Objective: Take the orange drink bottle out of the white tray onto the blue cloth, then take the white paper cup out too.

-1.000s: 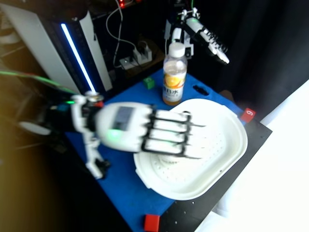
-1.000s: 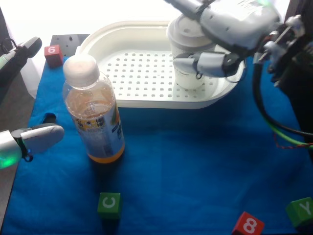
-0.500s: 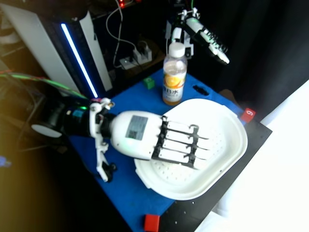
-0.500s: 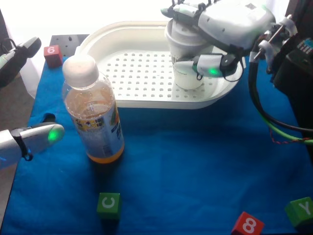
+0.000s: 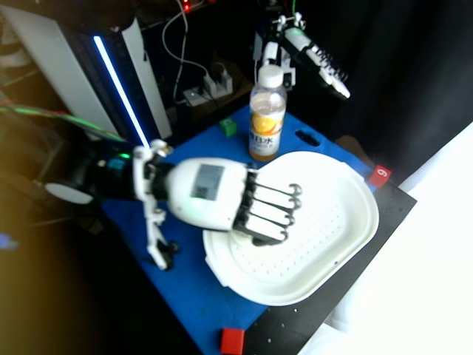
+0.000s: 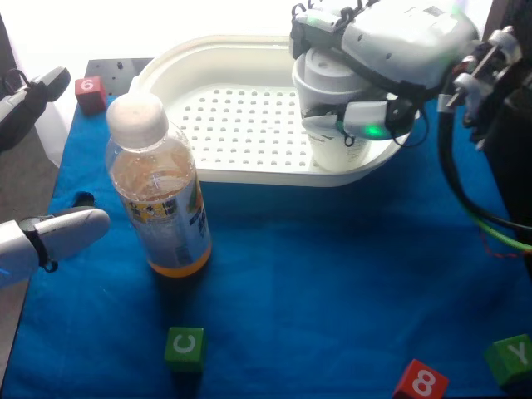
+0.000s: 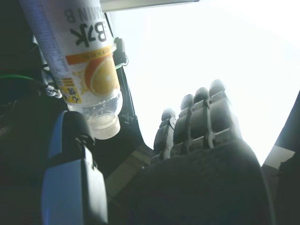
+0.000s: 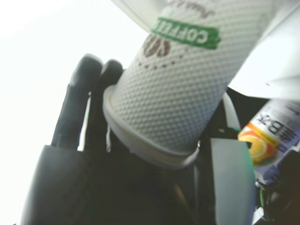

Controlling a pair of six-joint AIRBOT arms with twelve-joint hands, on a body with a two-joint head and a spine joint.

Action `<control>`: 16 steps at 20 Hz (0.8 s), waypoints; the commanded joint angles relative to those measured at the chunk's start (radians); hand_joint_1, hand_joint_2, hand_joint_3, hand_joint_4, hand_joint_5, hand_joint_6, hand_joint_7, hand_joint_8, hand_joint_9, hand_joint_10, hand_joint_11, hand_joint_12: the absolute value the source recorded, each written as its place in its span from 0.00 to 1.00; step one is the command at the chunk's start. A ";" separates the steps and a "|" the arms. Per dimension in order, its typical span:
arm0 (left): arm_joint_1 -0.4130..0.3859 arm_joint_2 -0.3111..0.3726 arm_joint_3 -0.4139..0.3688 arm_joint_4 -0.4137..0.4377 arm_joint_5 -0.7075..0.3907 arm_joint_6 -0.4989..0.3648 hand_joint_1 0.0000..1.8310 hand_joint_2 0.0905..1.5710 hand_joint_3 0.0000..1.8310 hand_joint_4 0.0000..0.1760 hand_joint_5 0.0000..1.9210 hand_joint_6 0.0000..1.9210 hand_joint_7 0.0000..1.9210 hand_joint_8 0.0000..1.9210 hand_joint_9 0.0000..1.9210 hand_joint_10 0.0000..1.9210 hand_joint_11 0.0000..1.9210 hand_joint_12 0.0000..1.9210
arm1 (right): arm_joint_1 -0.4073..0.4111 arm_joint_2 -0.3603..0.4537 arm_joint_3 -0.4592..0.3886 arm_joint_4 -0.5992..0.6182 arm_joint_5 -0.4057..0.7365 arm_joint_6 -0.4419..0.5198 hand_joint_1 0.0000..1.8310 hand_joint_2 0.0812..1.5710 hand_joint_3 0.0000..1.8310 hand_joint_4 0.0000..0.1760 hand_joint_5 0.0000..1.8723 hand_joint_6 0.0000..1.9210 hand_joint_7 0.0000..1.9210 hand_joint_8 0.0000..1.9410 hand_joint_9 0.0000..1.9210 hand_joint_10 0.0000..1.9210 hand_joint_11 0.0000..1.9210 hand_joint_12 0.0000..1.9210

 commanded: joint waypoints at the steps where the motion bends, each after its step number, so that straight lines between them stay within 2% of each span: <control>1: -0.004 0.000 0.007 0.008 -0.131 -0.003 0.35 0.63 0.00 0.58 0.00 0.00 0.00 0.00 0.00 0.00 0.00 0.00 | 0.028 0.013 -0.014 -0.015 0.174 -0.002 0.46 0.87 0.00 0.14 0.28 0.87 0.16 0.73 0.21 0.89 0.24 1.00; 2: -0.004 -0.001 0.006 0.007 -0.131 -0.003 0.35 0.64 0.00 0.58 0.00 0.00 0.00 0.00 0.00 0.00 0.00 0.00 | 0.031 0.032 -0.034 -0.024 0.202 -0.002 0.49 0.80 0.00 0.00 0.13 0.74 0.14 0.72 0.19 0.89 0.24 1.00; 3: -0.004 -0.001 0.006 0.006 -0.132 -0.003 0.37 0.64 0.00 0.61 0.00 0.00 0.00 0.00 0.00 0.00 0.00 0.00 | 0.031 0.055 -0.059 -0.032 0.234 -0.002 0.52 0.76 0.00 0.00 0.12 0.72 0.15 0.78 0.24 0.96 0.32 1.00; 4: -0.004 -0.001 0.006 0.006 -0.134 -0.003 0.38 0.64 0.01 0.56 0.00 0.00 0.00 0.00 0.00 0.00 0.00 0.00 | 0.031 0.088 -0.093 -0.046 0.277 -0.002 0.52 0.76 0.00 0.00 0.11 0.71 0.14 0.77 0.24 0.96 0.33 1.00; 5: -0.004 -0.001 0.006 0.005 -0.136 -0.003 0.37 0.64 0.00 0.63 0.00 0.00 0.00 0.00 0.00 0.00 0.00 0.00 | 0.031 0.110 -0.120 -0.058 0.308 -0.002 0.48 0.77 0.00 0.00 0.08 0.72 0.14 0.74 0.21 0.92 0.27 1.00; 6: -0.004 -0.001 0.006 0.003 -0.138 -0.003 0.37 0.65 0.00 0.67 0.00 0.00 0.00 0.00 0.00 0.00 0.00 0.00 | 0.031 0.131 -0.143 -0.071 0.334 -0.002 0.48 0.77 0.00 0.00 0.09 0.74 0.17 0.75 0.25 0.91 0.30 1.00; 7: -0.004 -0.001 0.005 0.001 -0.141 -0.003 0.36 0.65 0.01 0.64 0.00 0.00 0.00 0.00 0.00 0.00 0.00 0.00 | 0.031 0.142 -0.181 -0.089 0.369 -0.001 0.49 0.77 0.00 0.00 0.09 0.77 0.18 0.79 0.26 0.93 0.32 1.00; 8: -0.003 -0.001 0.004 0.000 -0.144 -0.003 0.35 0.65 0.00 0.65 0.00 0.00 0.00 0.00 0.00 0.00 0.00 0.00 | 0.031 0.163 -0.212 -0.104 0.391 0.001 0.48 0.77 0.00 0.00 0.09 0.78 0.20 0.78 0.26 0.91 0.30 1.00; 9: -0.002 0.000 0.004 -0.002 -0.146 -0.003 0.35 0.64 0.00 0.71 0.00 0.00 0.00 0.00 0.00 0.00 0.00 0.00 | 0.029 0.201 -0.241 -0.124 0.414 0.023 0.48 0.77 0.00 0.00 0.09 0.79 0.19 0.76 0.22 0.90 0.26 1.00; 11: 0.002 0.000 0.002 -0.007 -0.153 -0.003 0.33 0.65 0.00 0.70 0.00 0.00 0.00 0.00 0.00 0.00 0.00 0.00 | -0.019 0.243 -0.273 -0.181 0.452 0.148 0.47 0.78 0.00 0.00 0.07 0.77 0.13 0.75 0.14 0.89 0.19 1.00; 12: 0.006 0.001 0.002 -0.011 -0.155 -0.003 0.33 0.65 0.00 0.67 0.00 0.00 0.00 0.00 0.00 0.00 0.00 0.00 | -0.058 0.264 -0.289 -0.199 0.477 0.184 0.48 0.78 0.00 0.00 0.08 0.76 0.12 0.74 0.16 0.91 0.21 1.00; 13: 0.006 0.001 0.001 -0.014 -0.155 -0.003 0.34 0.65 0.00 0.62 0.00 0.00 0.00 0.00 0.00 0.00 0.00 0.00 | -0.090 0.287 -0.315 -0.202 0.494 0.184 0.51 0.77 0.00 0.00 0.10 0.75 0.13 0.75 0.18 0.92 0.21 1.00; 14: 0.007 0.001 0.000 -0.016 -0.157 -0.003 0.34 0.65 0.00 0.62 0.00 0.00 0.00 0.00 0.00 0.00 0.00 0.00 | -0.116 0.308 -0.339 -0.209 0.498 0.184 0.49 0.77 0.00 0.00 0.11 0.75 0.13 0.78 0.18 0.93 0.22 1.00; 15: 0.010 0.001 0.000 -0.021 -0.162 -0.003 0.34 0.65 0.00 0.57 0.00 0.00 0.00 0.00 0.00 0.00 0.00 0.00 | -0.159 0.336 -0.369 -0.217 0.498 0.184 0.43 0.79 0.00 0.00 0.06 0.73 0.11 0.83 0.15 0.97 0.17 1.00; 16: 0.010 0.001 -0.001 -0.022 -0.163 -0.003 0.34 0.65 0.00 0.57 0.00 0.00 0.00 0.00 0.00 0.00 0.00 0.00 | -0.165 0.339 -0.372 -0.217 0.498 0.184 0.43 0.79 0.00 0.00 0.06 0.73 0.11 0.83 0.15 0.97 0.17 1.00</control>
